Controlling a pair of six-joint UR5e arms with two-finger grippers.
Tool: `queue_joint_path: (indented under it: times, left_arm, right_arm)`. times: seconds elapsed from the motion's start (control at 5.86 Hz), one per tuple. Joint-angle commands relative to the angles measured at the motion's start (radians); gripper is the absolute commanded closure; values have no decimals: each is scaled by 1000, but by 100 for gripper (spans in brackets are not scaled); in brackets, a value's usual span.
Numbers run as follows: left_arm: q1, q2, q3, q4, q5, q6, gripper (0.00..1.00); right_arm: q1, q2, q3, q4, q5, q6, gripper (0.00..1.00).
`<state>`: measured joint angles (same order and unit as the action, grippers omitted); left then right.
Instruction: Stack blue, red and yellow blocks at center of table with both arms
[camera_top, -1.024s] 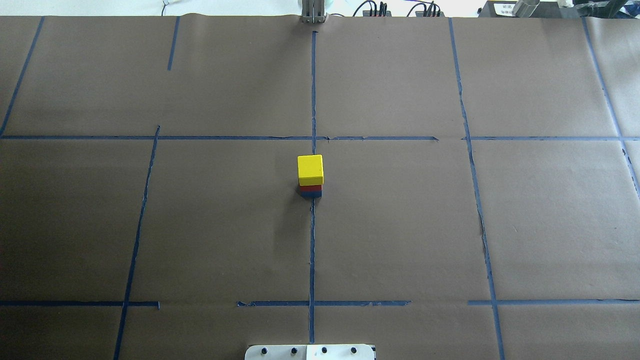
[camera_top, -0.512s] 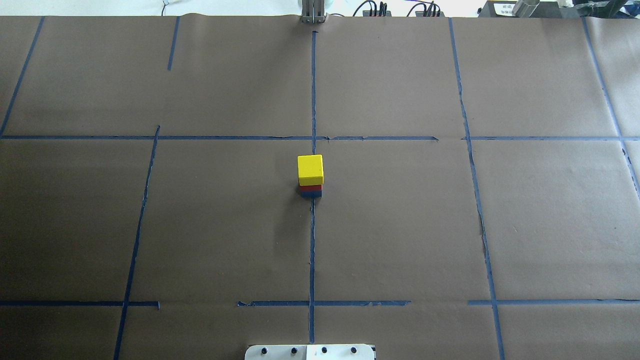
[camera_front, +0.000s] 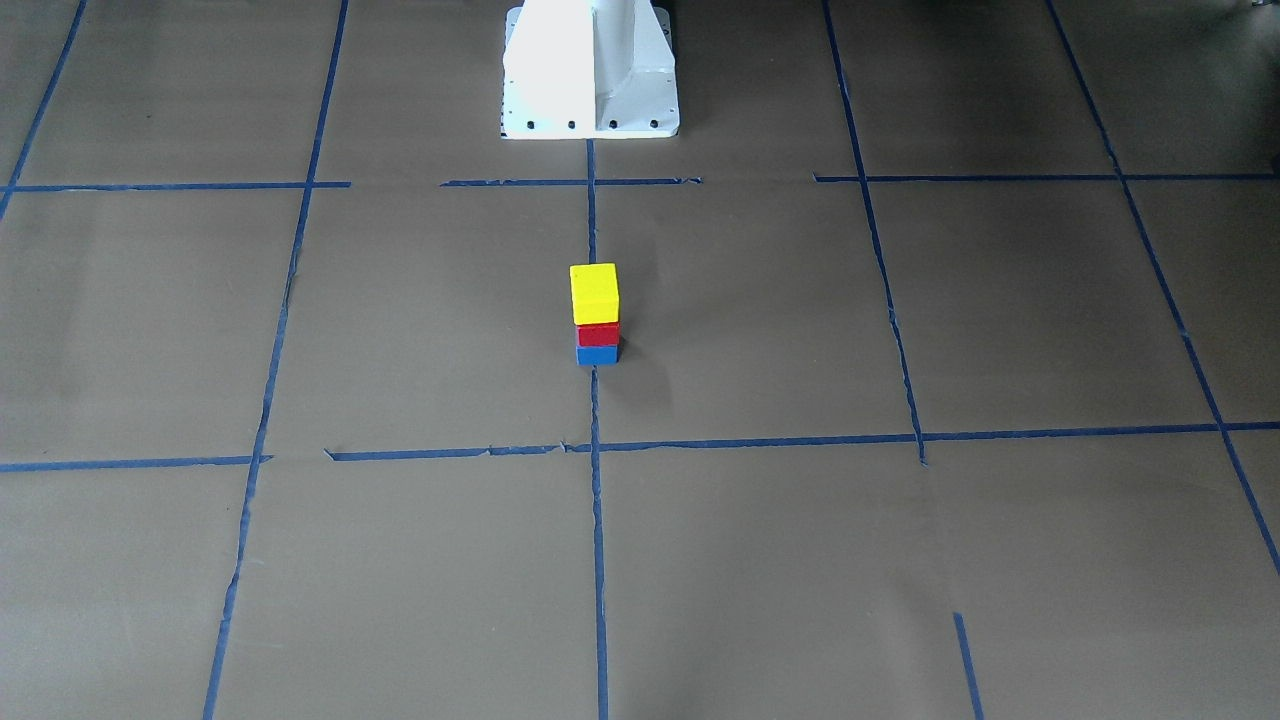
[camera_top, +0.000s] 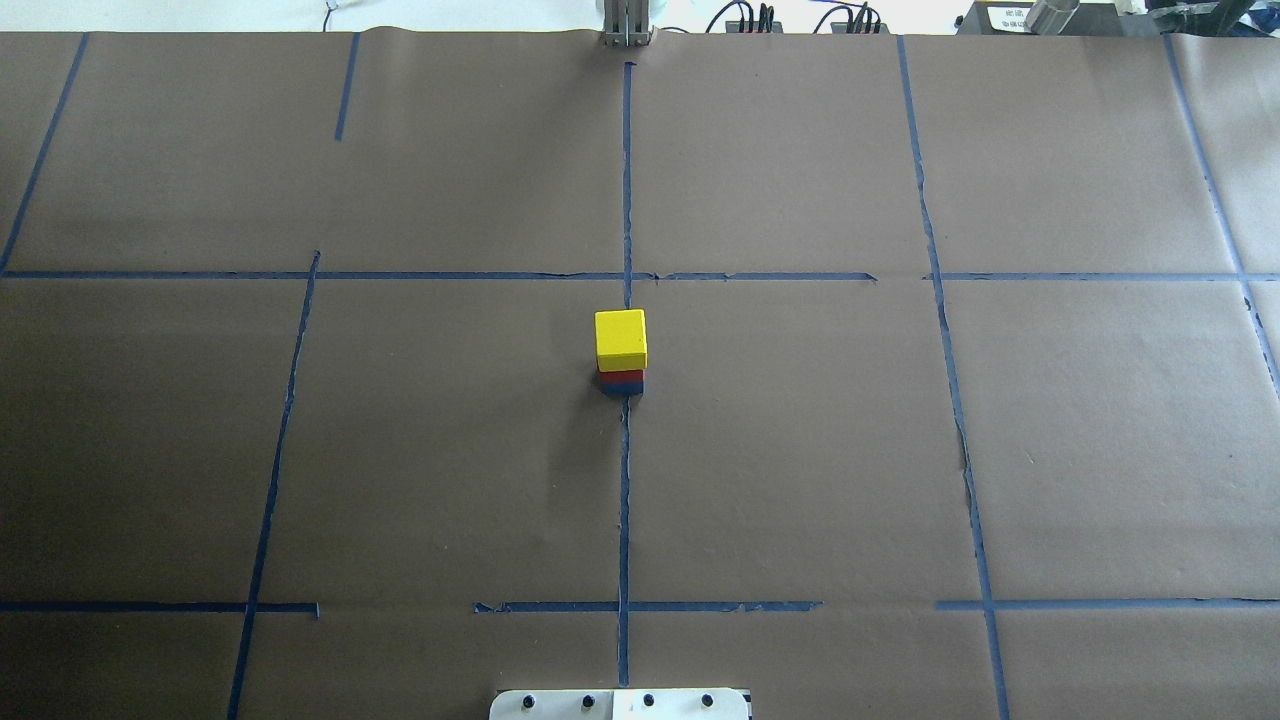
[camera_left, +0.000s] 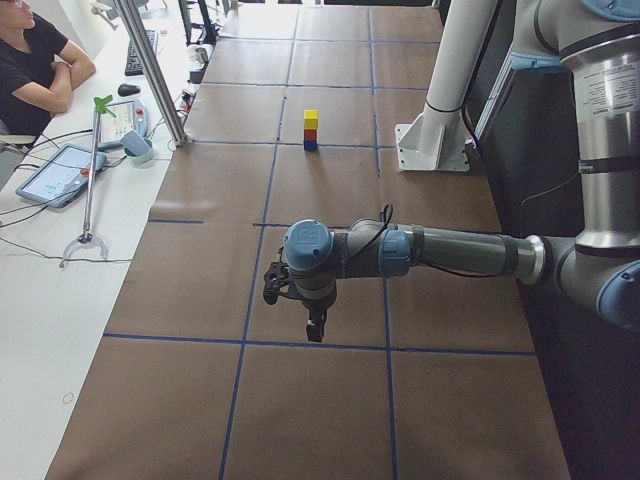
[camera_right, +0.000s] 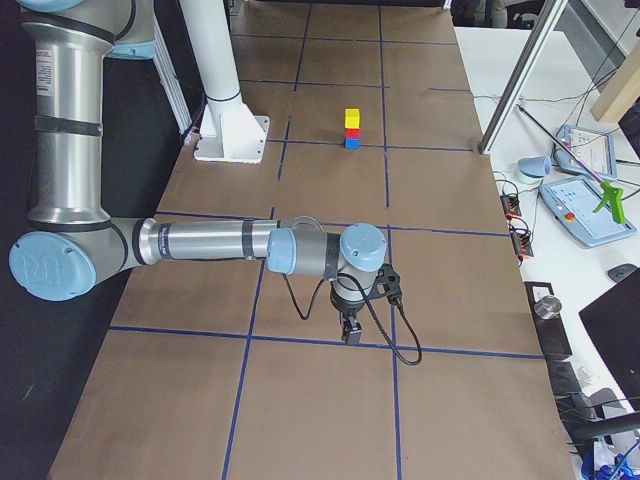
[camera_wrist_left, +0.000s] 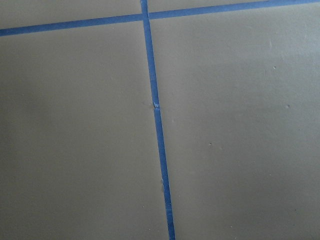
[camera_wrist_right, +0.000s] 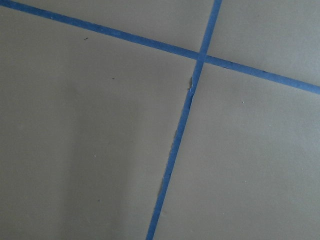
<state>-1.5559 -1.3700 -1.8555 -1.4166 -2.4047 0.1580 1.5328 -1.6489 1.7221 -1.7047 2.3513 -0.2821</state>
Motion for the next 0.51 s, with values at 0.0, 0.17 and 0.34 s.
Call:
queue_joint_path:
  times: [0.0,0.17,0.34]
  left_arm:
    - [0,-11,10,2,9,0,0]
    - [0,-4,12,2,45,2,0]
    - [0,-10,16,-11,111,-6,0]
  right_arm:
    - [1,12,-1,-4,42,7,0]
    - [1,12,4,-4,43,9,0]
    - [1,11,5,-4,42,9,0]
